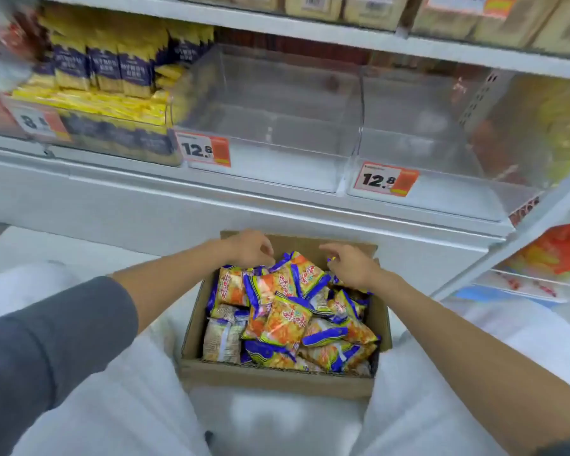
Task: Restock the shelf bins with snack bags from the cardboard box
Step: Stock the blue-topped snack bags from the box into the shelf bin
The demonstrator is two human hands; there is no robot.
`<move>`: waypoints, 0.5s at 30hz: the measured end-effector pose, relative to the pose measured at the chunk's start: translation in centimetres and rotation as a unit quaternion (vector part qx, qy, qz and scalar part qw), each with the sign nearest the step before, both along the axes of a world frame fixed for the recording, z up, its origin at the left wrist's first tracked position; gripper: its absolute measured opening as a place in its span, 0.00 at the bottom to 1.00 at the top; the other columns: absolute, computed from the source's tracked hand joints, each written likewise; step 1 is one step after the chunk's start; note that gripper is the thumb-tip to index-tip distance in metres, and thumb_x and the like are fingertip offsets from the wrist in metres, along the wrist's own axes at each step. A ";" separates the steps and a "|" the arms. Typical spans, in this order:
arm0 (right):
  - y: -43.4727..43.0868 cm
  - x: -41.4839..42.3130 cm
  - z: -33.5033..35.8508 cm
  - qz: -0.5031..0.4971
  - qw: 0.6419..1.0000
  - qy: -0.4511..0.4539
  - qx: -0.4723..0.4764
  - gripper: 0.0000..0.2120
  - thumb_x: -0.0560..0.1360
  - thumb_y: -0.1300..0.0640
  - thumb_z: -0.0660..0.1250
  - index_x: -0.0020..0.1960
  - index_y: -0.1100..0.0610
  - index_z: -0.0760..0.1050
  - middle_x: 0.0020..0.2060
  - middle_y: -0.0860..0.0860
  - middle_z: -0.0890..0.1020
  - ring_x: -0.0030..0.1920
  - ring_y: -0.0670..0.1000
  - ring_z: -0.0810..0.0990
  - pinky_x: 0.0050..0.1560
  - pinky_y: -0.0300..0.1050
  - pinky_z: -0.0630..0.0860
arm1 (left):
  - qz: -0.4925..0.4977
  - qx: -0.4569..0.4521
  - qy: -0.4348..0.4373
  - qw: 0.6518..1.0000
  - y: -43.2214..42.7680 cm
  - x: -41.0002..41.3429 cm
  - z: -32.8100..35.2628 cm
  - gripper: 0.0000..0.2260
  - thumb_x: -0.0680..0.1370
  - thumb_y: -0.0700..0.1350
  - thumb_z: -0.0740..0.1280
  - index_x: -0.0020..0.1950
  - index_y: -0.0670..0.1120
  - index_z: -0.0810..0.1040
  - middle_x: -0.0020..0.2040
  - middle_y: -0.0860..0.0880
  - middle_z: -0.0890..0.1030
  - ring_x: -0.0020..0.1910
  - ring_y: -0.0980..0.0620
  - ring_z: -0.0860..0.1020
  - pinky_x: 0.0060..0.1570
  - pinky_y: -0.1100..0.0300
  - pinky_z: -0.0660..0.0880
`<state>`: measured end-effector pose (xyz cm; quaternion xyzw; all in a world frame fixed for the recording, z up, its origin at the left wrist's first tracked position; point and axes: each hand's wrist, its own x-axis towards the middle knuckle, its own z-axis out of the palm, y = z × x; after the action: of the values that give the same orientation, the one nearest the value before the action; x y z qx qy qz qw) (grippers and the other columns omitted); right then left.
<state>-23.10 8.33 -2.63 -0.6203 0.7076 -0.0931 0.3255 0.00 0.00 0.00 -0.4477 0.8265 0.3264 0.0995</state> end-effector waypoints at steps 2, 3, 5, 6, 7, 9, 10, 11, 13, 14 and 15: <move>0.0 -0.2 -0.6 -0.034 0.999 -0.033 -0.009 0.21 0.80 0.56 0.63 0.73 0.57 0.67 0.58 0.56 0.80 0.57 0.55 0.79 0.51 0.39 0.70 | 0.005 0.034 -0.004 0.999 0.3 0.0 -1.0 0.26 0.78 0.59 0.65 0.70 0.44 0.73 0.69 0.47 0.74 0.65 0.48 0.74 0.63 0.57 0.69; 0.1 -0.1 -0.9 -0.045 0.998 -0.041 0.000 0.24 0.80 0.53 0.64 0.73 0.58 0.67 0.53 0.55 0.81 0.54 0.54 0.79 0.50 0.41 0.70 | 0.004 0.044 -0.011 0.999 0.6 0.1 -1.7 0.28 0.77 0.60 0.66 0.70 0.44 0.73 0.70 0.47 0.74 0.66 0.48 0.73 0.65 0.56 0.69; 0.1 0.5 -1.5 -0.059 0.997 -0.049 0.026 0.28 0.77 0.48 0.67 0.73 0.59 0.67 0.45 0.51 0.80 0.50 0.51 0.78 0.50 0.42 0.69 | 0.007 0.054 -0.011 0.998 1.0 0.1 -2.8 0.29 0.75 0.59 0.68 0.70 0.44 0.73 0.70 0.47 0.74 0.67 0.48 0.73 0.66 0.54 0.69; 0.1 1.0 -1.9 -0.060 0.996 -0.049 0.034 0.29 0.76 0.47 0.69 0.72 0.59 0.68 0.44 0.50 0.80 0.51 0.51 0.77 0.50 0.42 0.68 | 0.016 0.064 0.002 0.998 1.1 0.1 -3.0 0.28 0.75 0.58 0.69 0.70 0.44 0.74 0.69 0.47 0.75 0.66 0.48 0.74 0.66 0.54 0.70; 0.0 1.4 -2.3 -0.062 0.996 -0.048 0.042 0.27 0.75 0.48 0.70 0.70 0.59 0.70 0.47 0.51 0.80 0.52 0.51 0.78 0.50 0.42 0.67 | 0.027 0.079 0.020 0.996 0.9 0.2 -3.1 0.25 0.75 0.56 0.70 0.68 0.43 0.76 0.67 0.47 0.76 0.63 0.49 0.75 0.63 0.55 0.72; -0.1 1.7 -3.1 -0.065 0.996 -0.048 0.032 0.20 0.74 0.51 0.72 0.63 0.59 0.76 0.53 0.53 0.80 0.54 0.52 0.78 0.49 0.44 0.70 | 0.057 0.104 0.076 0.990 0.3 0.7 -2.9 0.18 0.76 0.52 0.70 0.62 0.43 0.80 0.62 0.47 0.80 0.54 0.53 0.79 0.53 0.60 0.76; -0.1 1.6 -3.4 -0.066 0.996 -0.060 0.022 0.16 0.74 0.53 0.72 0.59 0.58 0.77 0.52 0.53 0.79 0.52 0.53 0.77 0.50 0.48 0.73 | 0.079 0.112 0.105 0.985 0.0 1.0 -2.8 0.15 0.76 0.50 0.70 0.59 0.43 0.82 0.58 0.48 0.82 0.49 0.56 0.80 0.48 0.63 0.76; -0.1 1.5 -3.7 -0.068 0.995 -0.076 0.018 0.12 0.74 0.55 0.72 0.56 0.57 0.77 0.50 0.53 0.78 0.50 0.53 0.77 0.50 0.51 0.74 | 0.102 0.115 0.127 0.980 -0.4 1.3 -2.5 0.13 0.77 0.49 0.70 0.58 0.43 0.82 0.55 0.47 0.83 0.46 0.57 0.80 0.44 0.65 0.76; 0.1 1.4 -4.0 -0.064 0.993 -0.101 0.017 0.09 0.74 0.58 0.72 0.51 0.56 0.73 0.47 0.54 0.76 0.46 0.53 0.75 0.50 0.54 0.75 | 0.145 0.118 0.154 0.970 -1.0 2.0 -2.3 0.12 0.77 0.47 0.70 0.58 0.44 0.80 0.54 0.47 0.82 0.46 0.55 0.79 0.44 0.63 0.77; 0.2 1.4 -4.0 -0.067 0.991 -0.113 0.018 0.09 0.74 0.59 0.72 0.50 0.56 0.72 0.46 0.54 0.77 0.45 0.53 0.75 0.49 0.53 0.75 | 0.159 0.120 0.158 0.967 -1.2 2.2 -2.3 0.12 0.77 0.47 0.70 0.58 0.44 0.78 0.55 0.46 0.81 0.48 0.53 0.79 0.46 0.61 0.77; 0.2 1.5 -4.0 -0.080 0.989 -0.127 0.014 0.10 0.74 0.61 0.72 0.48 0.56 0.71 0.45 0.55 0.77 0.44 0.52 0.75 0.46 0.52 0.75 | 0.169 0.124 0.158 0.965 -1.3 2.3 -2.4 0.12 0.78 0.47 0.69 0.59 0.45 0.76 0.57 0.46 0.80 0.51 0.51 0.79 0.49 0.59 0.77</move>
<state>-21.65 8.51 -6.62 -0.5401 0.7093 -0.1864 0.4129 2.30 -1.28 -2.36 -0.5077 0.6972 0.5050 -0.0344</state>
